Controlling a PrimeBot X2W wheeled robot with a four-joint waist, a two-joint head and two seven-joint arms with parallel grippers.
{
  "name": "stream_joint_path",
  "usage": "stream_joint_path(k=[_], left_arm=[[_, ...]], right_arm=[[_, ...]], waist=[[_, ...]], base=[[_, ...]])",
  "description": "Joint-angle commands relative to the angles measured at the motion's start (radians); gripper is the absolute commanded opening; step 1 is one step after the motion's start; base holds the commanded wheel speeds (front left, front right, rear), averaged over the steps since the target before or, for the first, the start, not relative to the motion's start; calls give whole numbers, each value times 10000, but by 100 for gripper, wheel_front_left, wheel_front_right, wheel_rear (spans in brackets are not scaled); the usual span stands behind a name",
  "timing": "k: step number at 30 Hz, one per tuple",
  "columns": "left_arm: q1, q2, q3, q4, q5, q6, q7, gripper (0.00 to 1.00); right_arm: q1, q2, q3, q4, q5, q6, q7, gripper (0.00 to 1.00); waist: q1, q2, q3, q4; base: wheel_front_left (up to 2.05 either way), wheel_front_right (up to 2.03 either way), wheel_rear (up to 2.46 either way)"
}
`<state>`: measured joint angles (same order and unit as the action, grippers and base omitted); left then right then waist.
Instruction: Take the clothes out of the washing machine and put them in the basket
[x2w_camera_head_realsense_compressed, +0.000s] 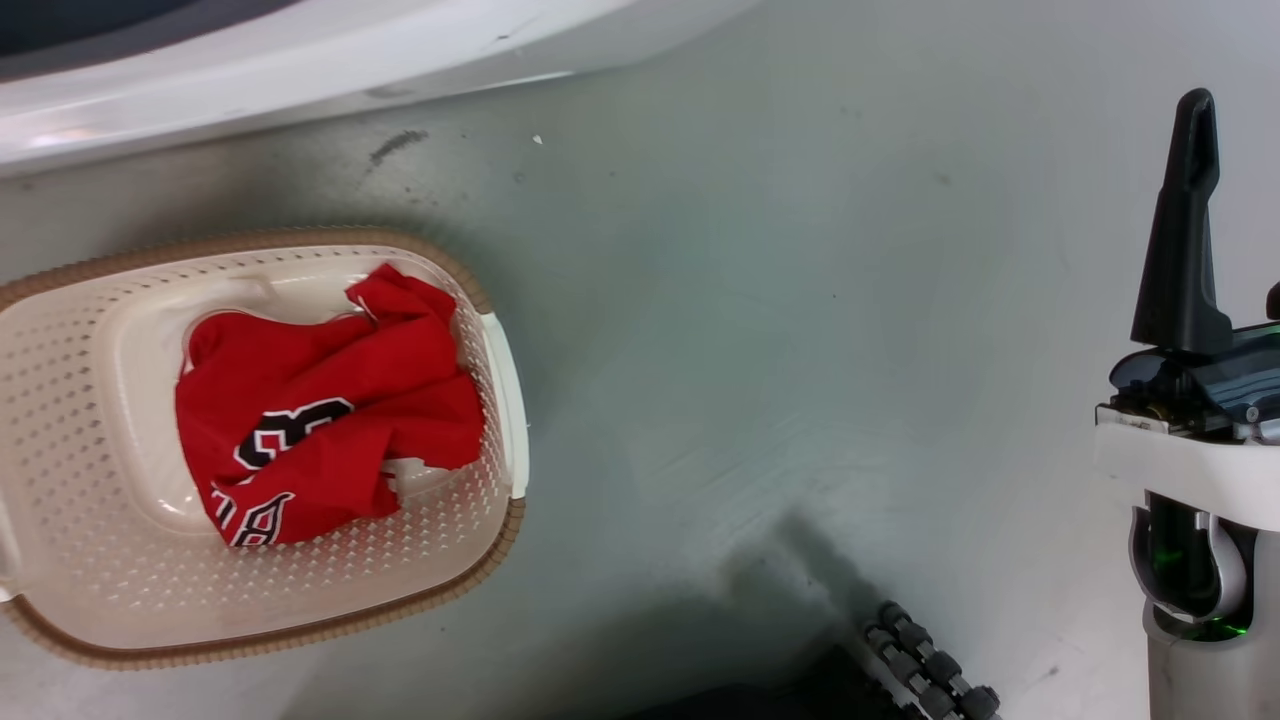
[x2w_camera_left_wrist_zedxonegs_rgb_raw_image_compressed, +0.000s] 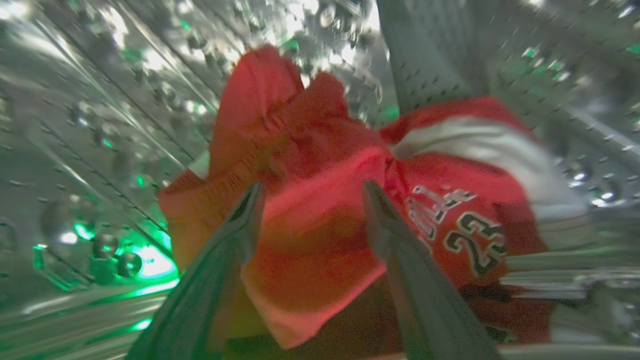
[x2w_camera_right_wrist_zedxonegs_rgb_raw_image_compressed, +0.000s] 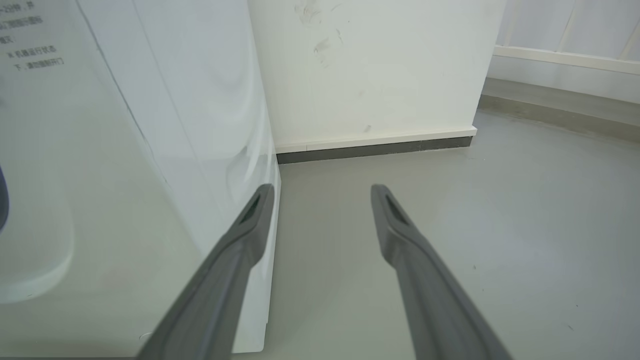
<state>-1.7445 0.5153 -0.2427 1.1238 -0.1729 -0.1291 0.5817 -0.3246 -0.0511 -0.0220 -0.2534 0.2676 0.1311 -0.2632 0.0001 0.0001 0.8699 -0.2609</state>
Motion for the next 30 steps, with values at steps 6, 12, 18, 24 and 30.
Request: stream_joint_path(k=[6,12,18,24,30], left_arm=[[-498,313,-325,323,-204,-5,464,100],[-553,494,-358,741,-306,44,448,100],[-674,504,-507,973,-305,36,282,27],[-714,480,-651,1046,-370,20,-148,0],[-661,349,-842,838,-413,10,-1399,0]], right_arm=[[-150,17,51,-157,283,-7,-24,100],[-149,15,87,-197,361,-7,-24,100],[-204,15,71,-191,344,-7,-24,100],[-221,15,40,-177,290,-7,-24,100],[-242,15,128,-165,153,-7,-24,100]], waist=[[-1,-1,490,-366],[-1,-1,622,-446],[-1,-1,659,-405],[-1,-1,633,-353],[-1,-1,456,-265]], base=[[0,0,0],[0,0,0],[0,0,0],[0,0,0],[0,0,0]])
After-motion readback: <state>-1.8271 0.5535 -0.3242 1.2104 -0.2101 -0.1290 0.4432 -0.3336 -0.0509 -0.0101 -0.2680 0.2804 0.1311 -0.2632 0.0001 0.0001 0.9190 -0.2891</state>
